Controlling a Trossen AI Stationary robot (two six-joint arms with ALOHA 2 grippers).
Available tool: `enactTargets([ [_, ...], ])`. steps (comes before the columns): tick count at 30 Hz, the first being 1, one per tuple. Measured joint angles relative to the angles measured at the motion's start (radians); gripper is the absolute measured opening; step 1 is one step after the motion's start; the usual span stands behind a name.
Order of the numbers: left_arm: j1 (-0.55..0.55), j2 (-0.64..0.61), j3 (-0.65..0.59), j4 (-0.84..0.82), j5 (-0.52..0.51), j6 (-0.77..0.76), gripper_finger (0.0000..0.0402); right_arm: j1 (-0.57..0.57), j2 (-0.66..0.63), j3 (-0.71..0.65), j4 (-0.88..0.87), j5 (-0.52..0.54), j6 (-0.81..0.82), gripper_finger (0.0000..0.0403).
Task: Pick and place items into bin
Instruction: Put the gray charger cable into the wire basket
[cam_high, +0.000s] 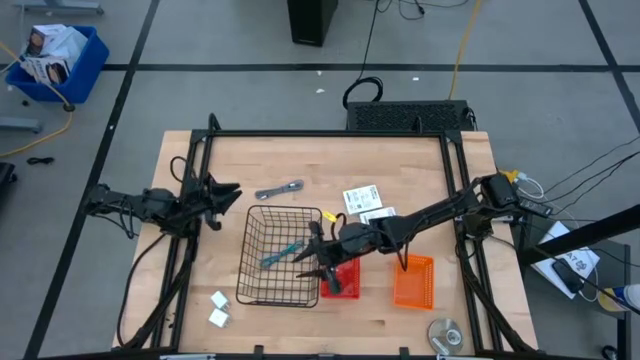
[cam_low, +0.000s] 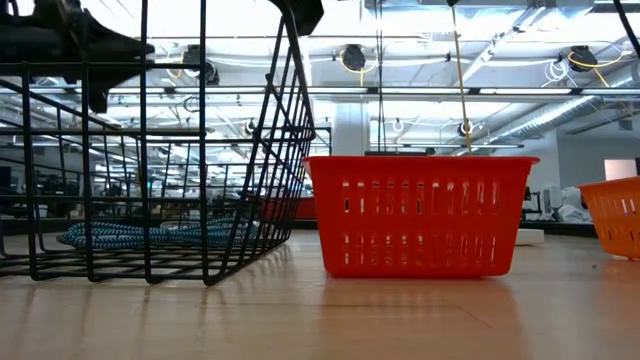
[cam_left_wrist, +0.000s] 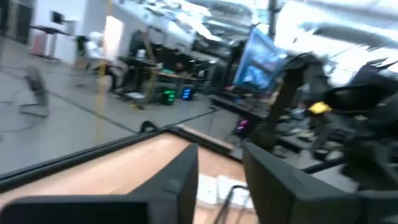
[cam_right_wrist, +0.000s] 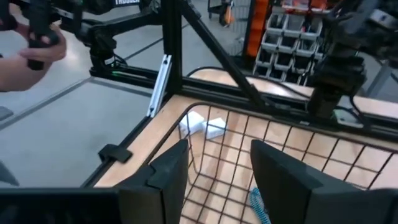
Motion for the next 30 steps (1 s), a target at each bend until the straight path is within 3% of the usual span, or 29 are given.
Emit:
enactTargets([
  [7, 0.065, 0.000, 0.000, -0.202, -0.040, -0.060, 0.0202, -0.001, 0.000, 0.000, -0.015, -0.003, 0.027, 0.0168],
  [12, 0.136, 0.006, 0.000, -0.278, -0.036, -0.065, 0.0213, 0.008, 0.000, 0.000, -0.015, -0.004, 0.026, 0.0165],
  [15, 0.184, 0.037, 0.001, -0.286, 0.020, -0.030, 0.0214, 0.018, 0.000, 0.000, -0.016, -0.004, 0.024, 0.0166],
  [23, 0.329, 0.238, 0.001, -0.288, 0.082, 0.002, 0.0214, 0.045, 0.000, -0.001, -0.016, -0.034, 0.050, 0.0165],
  [30, 0.485, 0.427, 0.001, -0.156, 0.244, 0.062, 0.0214, 0.066, 0.000, -0.001, -0.016, -0.034, 0.050, 0.0169],
])
